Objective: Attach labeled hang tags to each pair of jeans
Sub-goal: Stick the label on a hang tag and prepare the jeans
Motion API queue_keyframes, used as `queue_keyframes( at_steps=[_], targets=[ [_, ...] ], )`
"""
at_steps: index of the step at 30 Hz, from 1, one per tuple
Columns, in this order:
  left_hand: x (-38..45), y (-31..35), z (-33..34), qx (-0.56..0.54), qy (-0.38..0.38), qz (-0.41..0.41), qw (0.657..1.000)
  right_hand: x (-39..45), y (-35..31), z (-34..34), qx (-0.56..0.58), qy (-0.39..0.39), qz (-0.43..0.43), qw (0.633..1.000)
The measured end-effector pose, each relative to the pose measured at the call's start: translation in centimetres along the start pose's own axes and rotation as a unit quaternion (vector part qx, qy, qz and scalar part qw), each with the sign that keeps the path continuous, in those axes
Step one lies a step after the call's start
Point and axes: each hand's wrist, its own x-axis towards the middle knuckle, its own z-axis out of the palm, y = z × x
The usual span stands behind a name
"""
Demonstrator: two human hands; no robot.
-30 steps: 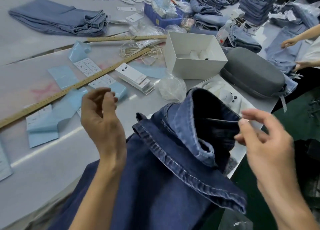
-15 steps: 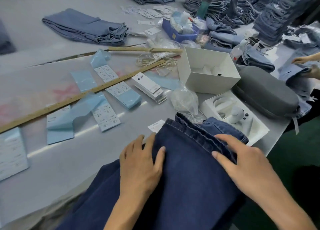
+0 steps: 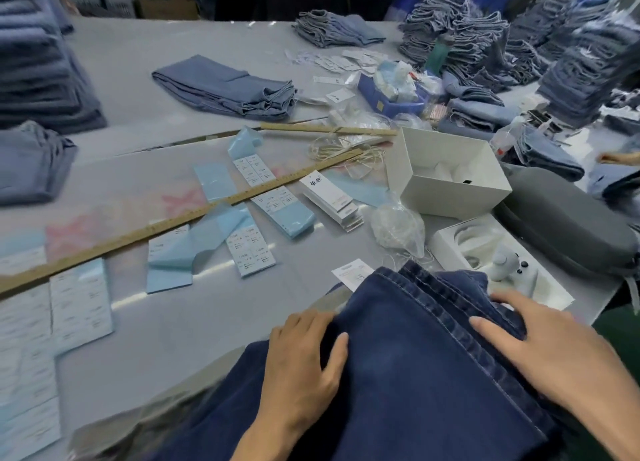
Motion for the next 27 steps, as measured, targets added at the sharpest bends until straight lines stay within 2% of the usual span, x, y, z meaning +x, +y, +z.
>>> queue_keyframes(
  at_steps=[1, 3, 5, 7, 9, 10, 11, 12, 13, 14, 15, 17, 18, 19, 20, 22, 23, 24, 25, 26, 27],
  targets=[
    [-0.2, 0.2, 0.0, -0.010, 0.018, 0.011, 1.000, -0.5, 0.8, -0.2, 0.016, 0.034, -0.004, 0.999],
    [-0.4, 0.7, 0.2, 0.001, 0.042, 0.038, 0.998, -1.0, 2.1, -0.3, 0.067, 0.039, 0.009, 0.997],
    [-0.5, 1.1, 0.9, 0.061, 0.046, 0.065, 0.995, -1.3, 2.5, 0.3, 0.104, -0.029, 0.009, 0.994],
    [-0.7, 1.2, 1.8, 0.122, 0.051, 0.087, 0.987, -1.9, 1.8, 1.4, 0.119, -0.147, 0.003, 0.982],
    [-0.8, 1.2, 2.3, 0.153, 0.065, 0.099, 0.981, -2.3, 1.7, 1.8, 0.061, -0.191, -0.007, 0.980],
    [-0.9, 1.1, 2.4, 0.160, 0.068, 0.100, 0.980, -2.2, 2.1, 1.5, 0.014, -0.164, -0.009, 0.986],
    [-1.1, 1.1, 2.5, 0.167, 0.068, 0.100, 0.979, -1.3, 1.6, 1.0, -0.017, -0.083, -0.013, 0.996],
    [-1.2, 1.1, 2.5, 0.173, 0.068, 0.101, 0.977, -0.5, 1.1, -0.1, -0.005, 0.008, -0.016, 1.000],
    [-1.3, 1.1, 2.5, 0.175, 0.065, 0.101, 0.977, -0.2, 0.3, -1.1, 0.073, 0.079, -0.015, 0.994],
    [-1.4, 1.1, 2.4, 0.174, 0.060, 0.098, 0.978, 0.0, -1.1, -1.8, 0.119, 0.098, -0.050, 0.987],
    [-1.4, 1.1, 2.3, 0.171, 0.052, 0.093, 0.980, -0.6, -2.4, -1.9, 0.129, 0.098, -0.110, 0.981],
    [-1.4, 1.3, 1.7, 0.156, 0.028, 0.080, 0.984, -1.8, -5.8, -1.7, 0.078, 0.111, -0.265, 0.955],
    [-1.5, 1.4, 1.6, 0.145, 0.013, 0.079, 0.986, -3.1, -7.7, -1.1, 0.063, 0.043, -0.260, 0.963],
    [-1.5, 1.5, 1.6, 0.139, -0.007, 0.081, 0.987, -3.6, -9.3, -0.6, 0.047, -0.059, -0.226, 0.971],
    [-1.5, 1.5, 1.6, 0.143, -0.016, 0.083, 0.986, -4.0, -9.2, -0.2, 0.058, -0.127, -0.258, 0.956],
    [-1.7, 1.5, 1.9, 0.152, -0.006, 0.086, 0.985, -2.4, -8.3, 1.2, 0.062, -0.174, -0.232, 0.955],
    [-2.0, 1.5, 2.1, 0.148, -0.005, 0.085, 0.985, -2.3, -7.6, 1.5, 0.029, -0.191, -0.239, 0.952],
    [-2.2, 1.4, 2.0, 0.144, -0.003, 0.082, 0.986, -2.2, -8.1, 2.6, 0.011, -0.199, -0.246, 0.949],
    [-2.4, 1.1, 1.8, 0.135, 0.005, 0.074, 0.988, -2.2, -8.6, 3.8, -0.036, -0.133, -0.245, 0.960],
    [-2.5, 0.5, 1.7, 0.132, 0.022, 0.067, 0.989, -3.2, -8.7, 4.2, -0.035, -0.082, -0.248, 0.965],
    [-2.7, 0.1, 1.6, 0.130, 0.030, 0.060, 0.989, -3.8, -8.1, 4.8, -0.024, -0.062, -0.253, 0.965]
  ],
)
